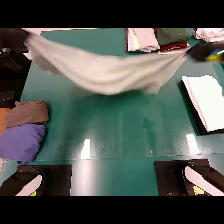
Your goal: Fold the shirts.
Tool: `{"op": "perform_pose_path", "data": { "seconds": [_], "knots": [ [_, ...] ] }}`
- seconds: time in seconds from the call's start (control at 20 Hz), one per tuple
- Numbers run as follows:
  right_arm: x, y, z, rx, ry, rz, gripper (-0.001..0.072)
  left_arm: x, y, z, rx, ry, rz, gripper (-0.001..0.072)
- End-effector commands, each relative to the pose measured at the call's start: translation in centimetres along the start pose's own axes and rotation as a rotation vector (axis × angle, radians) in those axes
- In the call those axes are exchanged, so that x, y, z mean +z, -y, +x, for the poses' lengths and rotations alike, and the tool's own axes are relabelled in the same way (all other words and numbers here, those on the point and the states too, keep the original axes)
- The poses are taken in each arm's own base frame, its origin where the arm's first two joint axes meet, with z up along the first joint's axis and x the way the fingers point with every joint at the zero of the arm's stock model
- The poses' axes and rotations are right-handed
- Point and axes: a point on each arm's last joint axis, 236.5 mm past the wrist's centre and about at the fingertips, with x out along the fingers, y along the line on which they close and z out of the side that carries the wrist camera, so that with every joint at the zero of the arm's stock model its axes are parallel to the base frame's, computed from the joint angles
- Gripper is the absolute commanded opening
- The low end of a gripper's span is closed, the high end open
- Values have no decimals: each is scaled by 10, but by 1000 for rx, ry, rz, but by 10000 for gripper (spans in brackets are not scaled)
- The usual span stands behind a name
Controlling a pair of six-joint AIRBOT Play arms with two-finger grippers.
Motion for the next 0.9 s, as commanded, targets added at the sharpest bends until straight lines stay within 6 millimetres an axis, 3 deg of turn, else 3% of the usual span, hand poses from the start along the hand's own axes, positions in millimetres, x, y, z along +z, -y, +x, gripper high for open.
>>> {"op": "perform_pose_path", "data": {
  "seconds": [0.0,0.1,0.2,0.3,0.4,0.5,0.65,0.75,0.85],
  "knots": [
    [59,-19,-118,-84,243,-94,18,93,29,-123,13,319,75,23],
    [65,-25,-157,-122,290,-119,18,116,40,-163,9,407,97,22],
    [65,-26,-181,-162,311,-128,18,125,46,-180,4,436,103,23],
    [62,-23,-190,-190,304,-124,18,121,46,-176,-2,414,85,23],
    [53,-16,-176,-178,246,-68,18,93,39,-140,-9,267,73,22],
    [29,-3,-144,-149,90,-1,18,42,29,-85,-22,22,50,23],
    [-23,11,-73,-64,-211,98,18,-60,6,4,-43,-361,-20,23],
    [-78,23,-13,-24,-420,167,17,-137,-6,58,-59,-564,-94,23],
    [-143,51,39,-83,-605,218,18,-212,-17,103,-58,-715,-165,23]
  ]
}}
